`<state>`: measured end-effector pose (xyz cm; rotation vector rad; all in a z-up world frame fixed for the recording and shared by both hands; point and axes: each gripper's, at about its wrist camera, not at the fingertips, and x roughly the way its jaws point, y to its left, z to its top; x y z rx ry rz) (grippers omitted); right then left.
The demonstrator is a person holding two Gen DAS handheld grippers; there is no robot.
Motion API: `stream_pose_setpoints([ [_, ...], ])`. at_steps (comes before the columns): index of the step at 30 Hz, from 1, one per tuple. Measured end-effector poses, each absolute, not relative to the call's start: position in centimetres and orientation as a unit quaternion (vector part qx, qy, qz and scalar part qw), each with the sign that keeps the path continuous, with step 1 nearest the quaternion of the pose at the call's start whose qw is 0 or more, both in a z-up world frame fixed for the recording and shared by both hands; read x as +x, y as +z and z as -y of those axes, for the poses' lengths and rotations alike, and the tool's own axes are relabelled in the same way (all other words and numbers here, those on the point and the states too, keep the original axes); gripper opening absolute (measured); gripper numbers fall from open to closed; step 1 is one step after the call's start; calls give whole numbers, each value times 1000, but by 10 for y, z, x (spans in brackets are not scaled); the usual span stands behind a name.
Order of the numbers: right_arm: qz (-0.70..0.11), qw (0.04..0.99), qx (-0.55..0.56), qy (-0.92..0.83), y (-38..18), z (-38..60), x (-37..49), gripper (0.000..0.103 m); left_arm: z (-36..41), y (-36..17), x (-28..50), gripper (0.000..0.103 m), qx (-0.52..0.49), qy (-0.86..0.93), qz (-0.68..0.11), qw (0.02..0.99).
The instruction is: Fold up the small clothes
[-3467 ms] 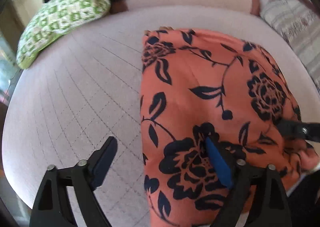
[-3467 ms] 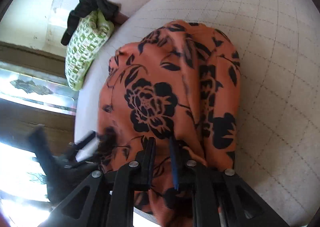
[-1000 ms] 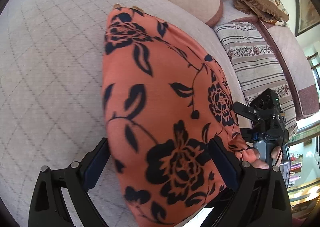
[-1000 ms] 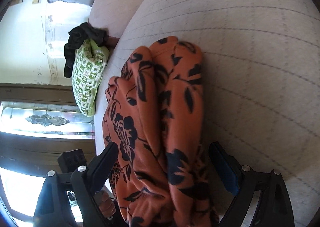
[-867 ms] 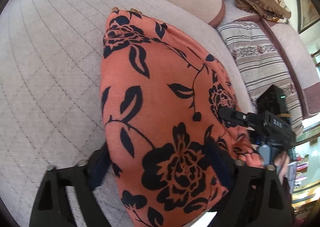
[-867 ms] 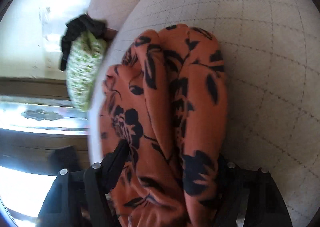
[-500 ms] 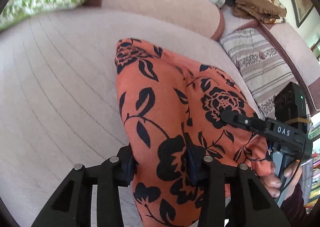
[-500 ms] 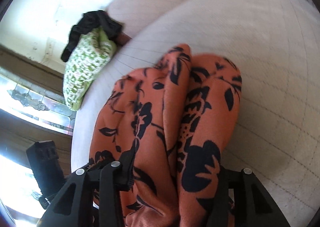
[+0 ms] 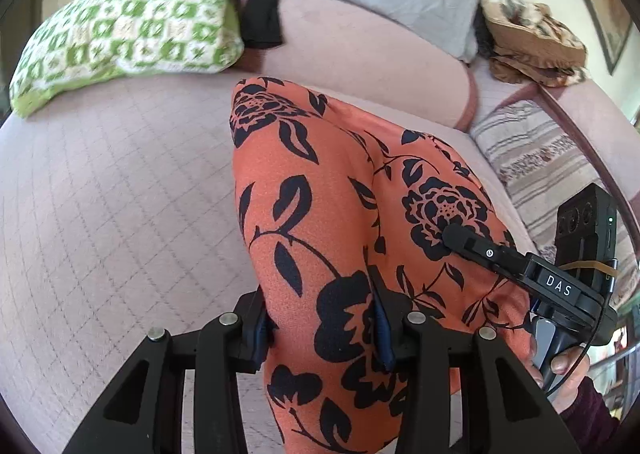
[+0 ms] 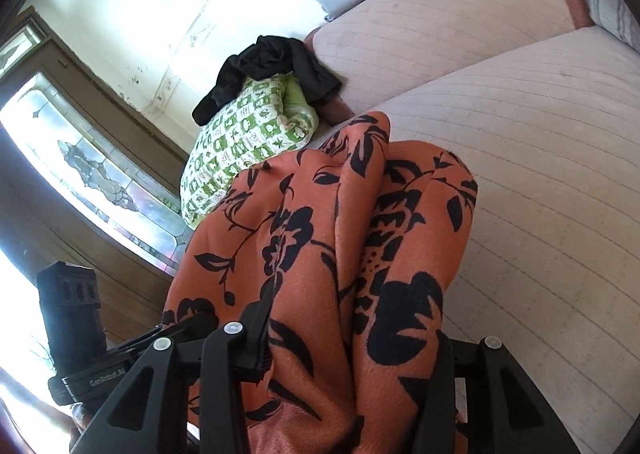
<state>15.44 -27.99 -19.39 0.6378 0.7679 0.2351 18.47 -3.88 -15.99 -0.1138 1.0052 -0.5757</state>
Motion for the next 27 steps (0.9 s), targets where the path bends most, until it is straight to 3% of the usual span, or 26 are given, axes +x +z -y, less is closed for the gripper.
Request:
stream_pose_setpoints([
  [6, -433, 850, 287, 90, -228, 262, 162, 45, 33, -210, 189, 45, -69, -249, -523, 812],
  [8, -479, 828, 283, 66, -251, 261, 170, 46, 32, -228, 189, 53, -65, -234, -534, 810],
  [10, -497, 808, 311, 58, -266, 270, 171, 61, 27, -234, 190, 59, -84, -229, -530, 812],
  [13, -499, 806, 314, 60, -261, 273, 170, 67, 23, -230, 191, 66, -85, -210, -536, 813],
  [15, -489, 817, 302, 53, -252, 274, 167, 67, 23, -215, 185, 66, -62, -189, -529, 825],
  [21, -408, 877, 253, -12, -199, 294, 108, 70, 27, -148, 144, 85, 41, -98, -451, 886],
  [27, -336, 917, 213, -42, -143, 284, 45, 70, 28, -79, 96, 90, 94, -55, -351, 930],
])
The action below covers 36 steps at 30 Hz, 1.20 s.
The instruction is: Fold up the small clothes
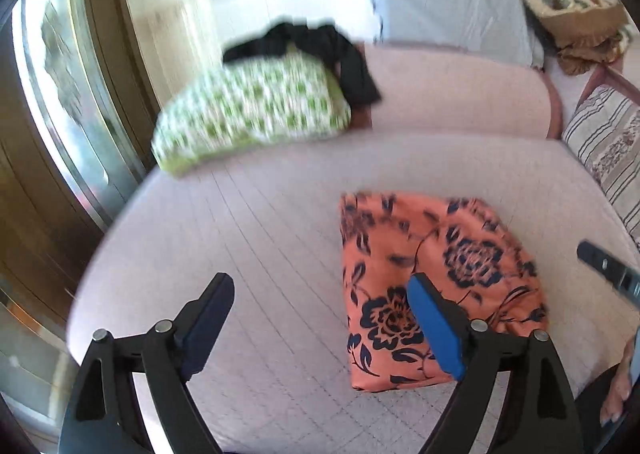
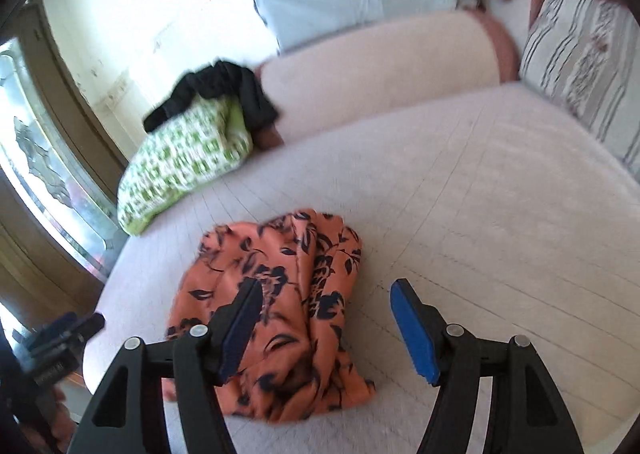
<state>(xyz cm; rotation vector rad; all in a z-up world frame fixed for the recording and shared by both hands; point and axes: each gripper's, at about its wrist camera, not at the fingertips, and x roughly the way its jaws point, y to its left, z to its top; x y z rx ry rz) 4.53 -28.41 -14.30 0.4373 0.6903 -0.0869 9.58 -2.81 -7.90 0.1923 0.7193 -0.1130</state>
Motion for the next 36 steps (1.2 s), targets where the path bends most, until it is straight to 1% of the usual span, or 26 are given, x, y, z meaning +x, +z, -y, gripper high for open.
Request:
stream_pose_setpoints([
  [6, -310, 937, 155, -40, -88, 255, 1, 71, 31, -20, 49, 91, 89, -54, -282, 954],
  [9, -292, 946, 137, -35, -59, 240, -18, 76, 26, 3, 25, 92, 76, -55, -264, 960],
  [11, -281, 951, 122, -37, -44, 230, -28, 77, 24, 15, 12, 93, 73, -51, -251, 964],
  [12, -277, 953, 114, -39, -38, 227, -33, 78, 24, 18, 8, 99, 71, -47, -246, 966],
  [13, -272, 956, 105, -42, -31, 223, -39, 79, 23, 22, 3, 103, 70, -42, -239, 967],
  [14, -268, 957, 98, -45, -26, 220, -45, 79, 21, 26, -4, 103, 68, -38, -228, 971],
  [16, -262, 960, 87, -50, -18, 214, -54, 80, 19, 34, -15, 103, 65, -32, -208, 975],
  [23, -260, 961, 82, -53, -5, 212, -74, 80, 15, 58, -40, 103, 71, -21, -183, 980],
  [29, -261, 960, 79, -60, -2, 208, -76, 80, 13, 66, -51, 103, 78, -26, -179, 980],
  [36, -281, 953, 83, -73, -2, 204, -75, 80, 11, 69, -56, 103, 81, -24, -176, 981],
])
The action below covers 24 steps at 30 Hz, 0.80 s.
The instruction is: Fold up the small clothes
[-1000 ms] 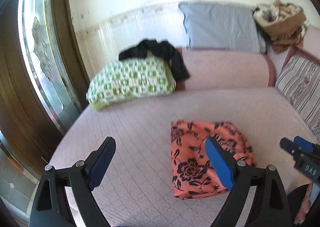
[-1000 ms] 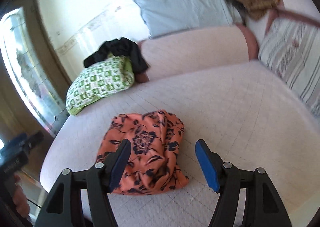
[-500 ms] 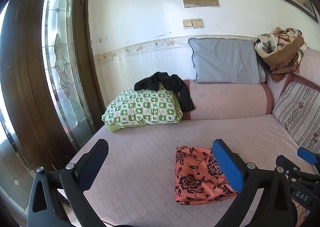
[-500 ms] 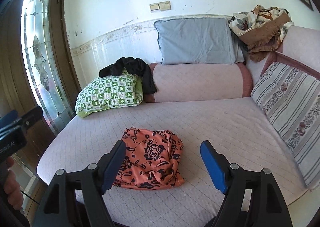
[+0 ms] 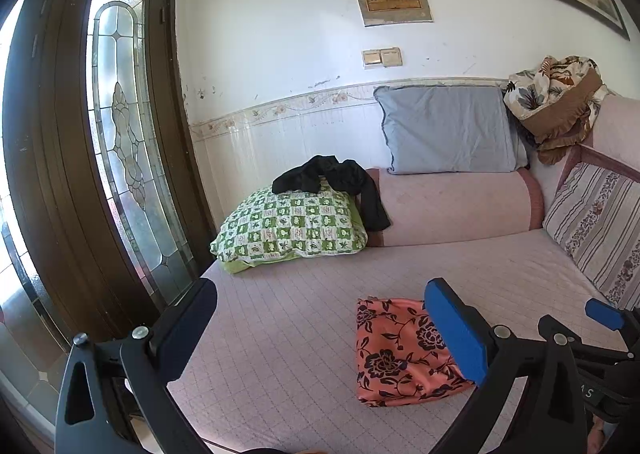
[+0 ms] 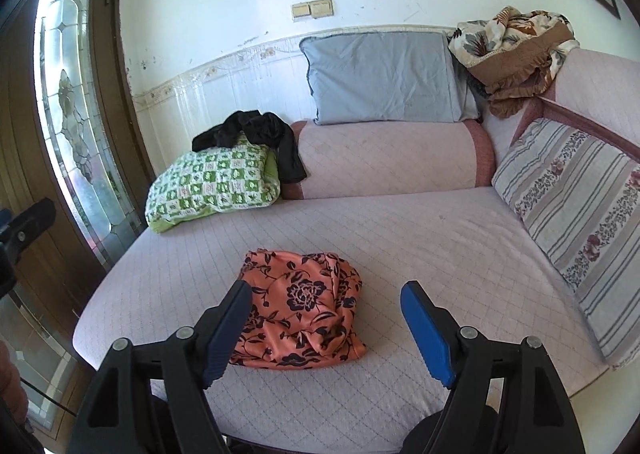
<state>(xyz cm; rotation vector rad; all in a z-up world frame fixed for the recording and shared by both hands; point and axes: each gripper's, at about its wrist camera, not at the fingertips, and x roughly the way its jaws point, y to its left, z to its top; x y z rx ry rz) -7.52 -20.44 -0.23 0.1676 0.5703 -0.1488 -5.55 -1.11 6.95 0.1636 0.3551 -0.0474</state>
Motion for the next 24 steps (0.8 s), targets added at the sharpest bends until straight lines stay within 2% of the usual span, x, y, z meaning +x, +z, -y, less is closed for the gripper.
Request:
stream_pose_setpoints([
  [24, -289, 951, 78, -74, -7, 195, -76, 80, 10, 67, -60, 103, 80, -21, -179, 980],
])
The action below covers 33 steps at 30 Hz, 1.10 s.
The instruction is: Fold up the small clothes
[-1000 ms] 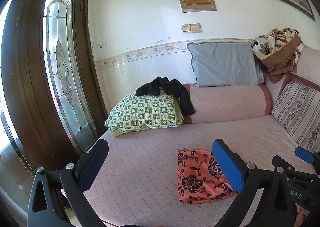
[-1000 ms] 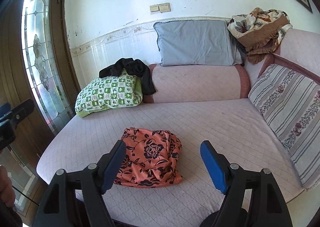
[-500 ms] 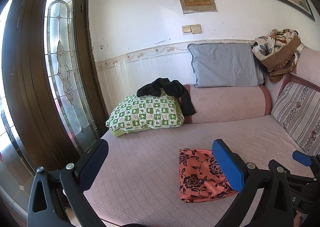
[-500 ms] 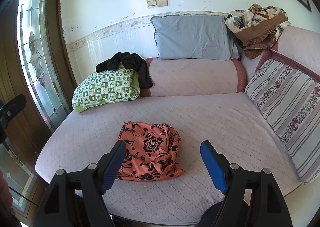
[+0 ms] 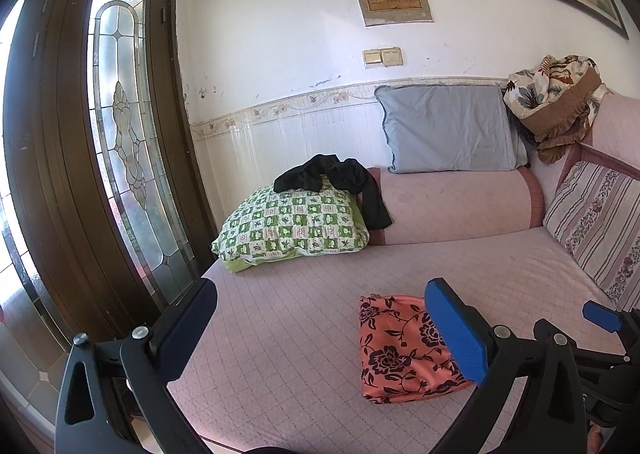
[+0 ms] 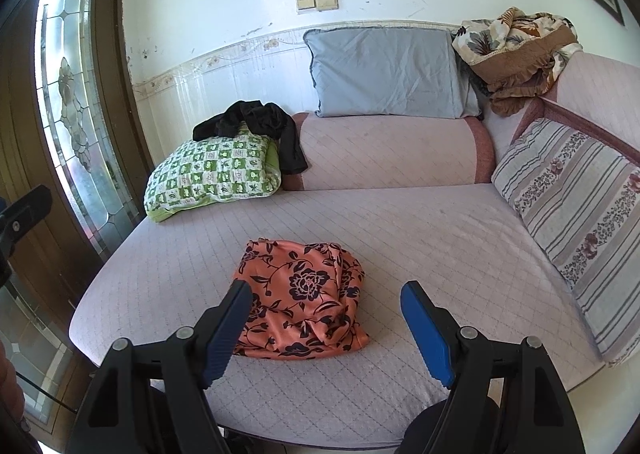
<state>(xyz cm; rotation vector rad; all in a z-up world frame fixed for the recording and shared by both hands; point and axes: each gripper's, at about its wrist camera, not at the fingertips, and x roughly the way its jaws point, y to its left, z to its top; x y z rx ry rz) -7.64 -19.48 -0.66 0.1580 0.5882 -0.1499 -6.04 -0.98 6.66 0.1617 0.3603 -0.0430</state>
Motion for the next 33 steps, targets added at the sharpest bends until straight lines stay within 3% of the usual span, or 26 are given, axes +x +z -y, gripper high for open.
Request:
stream_pose_setpoints([
  [33, -300, 947, 70, -87, -16, 192, -67, 80, 14, 67, -56, 103, 80, -34, -181, 980],
])
